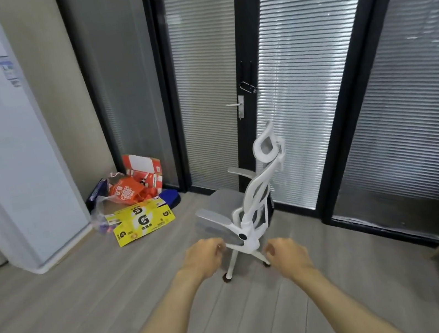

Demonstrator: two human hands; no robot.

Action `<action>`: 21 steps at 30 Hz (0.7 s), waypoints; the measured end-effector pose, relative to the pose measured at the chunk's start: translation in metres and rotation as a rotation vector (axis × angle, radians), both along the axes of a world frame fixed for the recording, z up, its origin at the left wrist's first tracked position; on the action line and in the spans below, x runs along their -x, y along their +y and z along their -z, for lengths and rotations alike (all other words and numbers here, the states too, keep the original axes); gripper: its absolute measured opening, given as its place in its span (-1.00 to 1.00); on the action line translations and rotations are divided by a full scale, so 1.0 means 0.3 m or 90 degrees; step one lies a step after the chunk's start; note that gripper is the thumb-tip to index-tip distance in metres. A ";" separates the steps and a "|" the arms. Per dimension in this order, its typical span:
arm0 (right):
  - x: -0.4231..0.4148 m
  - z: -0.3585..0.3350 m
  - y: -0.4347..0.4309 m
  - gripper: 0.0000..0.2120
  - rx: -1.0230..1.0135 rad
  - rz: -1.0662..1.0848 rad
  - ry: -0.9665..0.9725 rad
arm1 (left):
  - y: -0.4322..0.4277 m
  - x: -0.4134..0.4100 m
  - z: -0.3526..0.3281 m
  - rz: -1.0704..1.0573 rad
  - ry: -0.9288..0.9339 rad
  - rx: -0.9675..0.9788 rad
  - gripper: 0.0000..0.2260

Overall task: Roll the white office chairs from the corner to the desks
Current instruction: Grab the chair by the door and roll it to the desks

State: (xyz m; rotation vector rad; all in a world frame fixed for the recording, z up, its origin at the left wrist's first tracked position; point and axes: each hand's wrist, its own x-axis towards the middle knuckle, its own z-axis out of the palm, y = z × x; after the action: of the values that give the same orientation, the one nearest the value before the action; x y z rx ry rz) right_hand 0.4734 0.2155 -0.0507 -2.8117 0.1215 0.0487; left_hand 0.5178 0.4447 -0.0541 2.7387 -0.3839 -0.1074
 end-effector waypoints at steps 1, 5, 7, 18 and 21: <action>-0.063 -0.013 -0.003 -0.77 0.003 0.010 0.000 | -0.001 -0.080 -0.001 0.005 0.004 0.008 -0.79; -0.295 -0.061 -0.036 -0.85 -0.004 0.058 -0.008 | -0.072 -0.366 -0.029 0.055 0.003 0.032 -0.79; -0.397 -0.076 -0.064 -0.84 -0.012 0.079 -0.020 | -0.132 -0.484 -0.044 0.077 0.004 0.061 -0.77; -1.010 -0.071 -0.409 -0.80 -0.014 0.121 -0.065 | -0.491 -1.107 -0.045 0.113 -0.031 0.076 -0.73; -1.193 -0.055 -0.533 -0.79 -0.042 0.120 -0.081 | -0.596 -1.273 -0.049 0.090 -0.040 0.074 -0.77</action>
State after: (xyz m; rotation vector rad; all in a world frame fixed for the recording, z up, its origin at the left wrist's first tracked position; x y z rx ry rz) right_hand 0.8311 0.0558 -0.0342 -2.7158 0.3470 -0.1663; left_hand 0.8998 0.2660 -0.0392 2.6030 -0.5824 -0.0343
